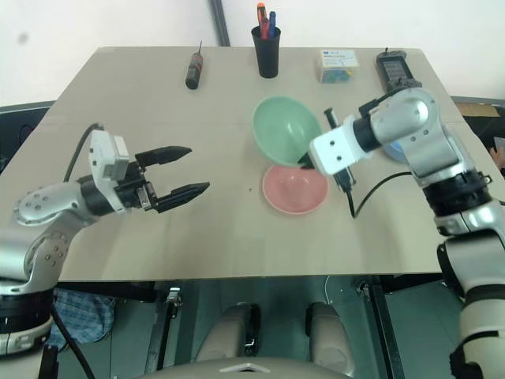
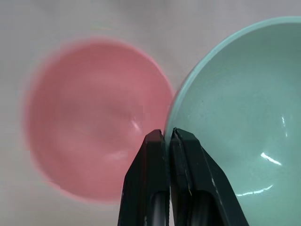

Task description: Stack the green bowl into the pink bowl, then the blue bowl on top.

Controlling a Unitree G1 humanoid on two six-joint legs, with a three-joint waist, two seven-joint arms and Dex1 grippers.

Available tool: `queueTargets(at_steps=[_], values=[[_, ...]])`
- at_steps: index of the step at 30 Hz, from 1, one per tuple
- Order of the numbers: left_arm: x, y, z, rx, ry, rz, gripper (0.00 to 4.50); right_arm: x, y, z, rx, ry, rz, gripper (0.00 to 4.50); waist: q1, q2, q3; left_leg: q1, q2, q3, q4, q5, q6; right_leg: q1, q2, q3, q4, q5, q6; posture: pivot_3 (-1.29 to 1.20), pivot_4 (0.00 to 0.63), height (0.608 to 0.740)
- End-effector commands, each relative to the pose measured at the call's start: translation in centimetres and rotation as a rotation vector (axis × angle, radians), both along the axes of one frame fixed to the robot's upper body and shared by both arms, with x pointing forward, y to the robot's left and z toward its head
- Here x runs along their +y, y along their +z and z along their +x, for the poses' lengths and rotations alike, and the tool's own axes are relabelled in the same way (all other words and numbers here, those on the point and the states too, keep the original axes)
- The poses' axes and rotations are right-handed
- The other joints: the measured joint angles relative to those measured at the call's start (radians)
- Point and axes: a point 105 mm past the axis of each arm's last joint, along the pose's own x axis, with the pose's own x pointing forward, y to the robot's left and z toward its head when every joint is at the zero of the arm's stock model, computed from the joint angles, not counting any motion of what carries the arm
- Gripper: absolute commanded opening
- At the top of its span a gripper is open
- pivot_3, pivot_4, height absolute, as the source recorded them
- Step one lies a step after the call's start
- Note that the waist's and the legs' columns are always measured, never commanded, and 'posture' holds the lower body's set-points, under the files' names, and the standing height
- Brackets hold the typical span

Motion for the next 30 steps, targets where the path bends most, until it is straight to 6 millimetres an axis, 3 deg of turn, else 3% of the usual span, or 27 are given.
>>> queueTargets(at_steps=[1, 9, 10, 17, 20, 25, 30], values=[[-0.9, 0.5, -0.1, -0.036, -0.093, 0.035, 4.5, -0.1, 1.2, -1.7, -0.005, -0.002, 0.008, 0.05, 0.0, 0.0, 0.0, 0.0, 0.0, 0.001, 0.0, 0.0, 0.0, 0.0, 0.0, 0.0, 0.0, 0.0, 0.0, 0.0, 0.15, 0.74], [-1.5, 0.9, 1.0, -0.053, -0.152, 0.055, 4.5, -0.7, 0.3, -3.1, 0.038, -0.044, -0.029, 0.05, 0.004, 0.0, 0.0, 0.0, 0.0, 0.0, 0.001, 0.0, 0.0, 0.0, 0.0, 0.0, 0.0, 0.0, 0.0, 0.0, 0.15, 0.74], [-1.6, 0.9, 1.0, -0.053, -0.16, 0.055, 4.5, -0.8, 0.3, -3.2, 0.037, -0.049, -0.03, 0.67, 0.003, 0.0, 0.0, 0.0, 0.0, 0.001, 0.001, 0.0, 0.0, 0.0, 0.0, 0.0, 0.0, 0.0, 0.0, 0.0, 0.15, 0.74], [-2.0, 1.0, 1.1, -0.055, -0.185, 0.058, 4.5, -1.3, 0.3, -3.2, 0.03, -0.094, -0.027, 3.39, 0.003, 0.0, 0.0, -0.001, 0.0, 0.0, 0.001, 0.0, 0.0, 0.0, 0.0, 0.0, 0.0, 0.0, 0.0, 0.0, 0.15, 0.74], [-2.4, 1.4, 1.3, -0.068, -0.191, 0.039, 4.5, -2.1, 0.6, -2.5, 0.029, -0.159, -0.002, 3.39, 0.004, 0.0, 0.0, 0.0, 0.0, 0.0, 0.001, 0.0, 0.0, 0.0, 0.0, 0.0, 0.0, 0.0, 0.0, 0.0, 0.15, 0.74], [-3.4, 1.7, 1.2, -0.086, -0.21, 0.008, 4.5, -6.1, 1.5, 0.8, 0.001, -0.396, 0.057, 3.39, 0.007, -0.001, 0.0, -0.001, 0.0, 0.0, 0.002, 0.0, 0.0, 0.0, 0.0, 0.0, 0.0, 0.0, 0.0, 0.0, 0.15, 0.74], [-4.8, 2.0, 1.5, -0.111, -0.226, -0.043, 4.5, -13.9, 1.5, 4.2, 0.0, -0.735, 0.145, 3.39, 0.005, -0.001, 0.0, -0.001, 0.0, 0.0, 0.002, 0.0, 0.0, 0.001, 0.0, 0.0, 0.0, 0.0, 0.0, 0.0, 0.15, 0.74]])
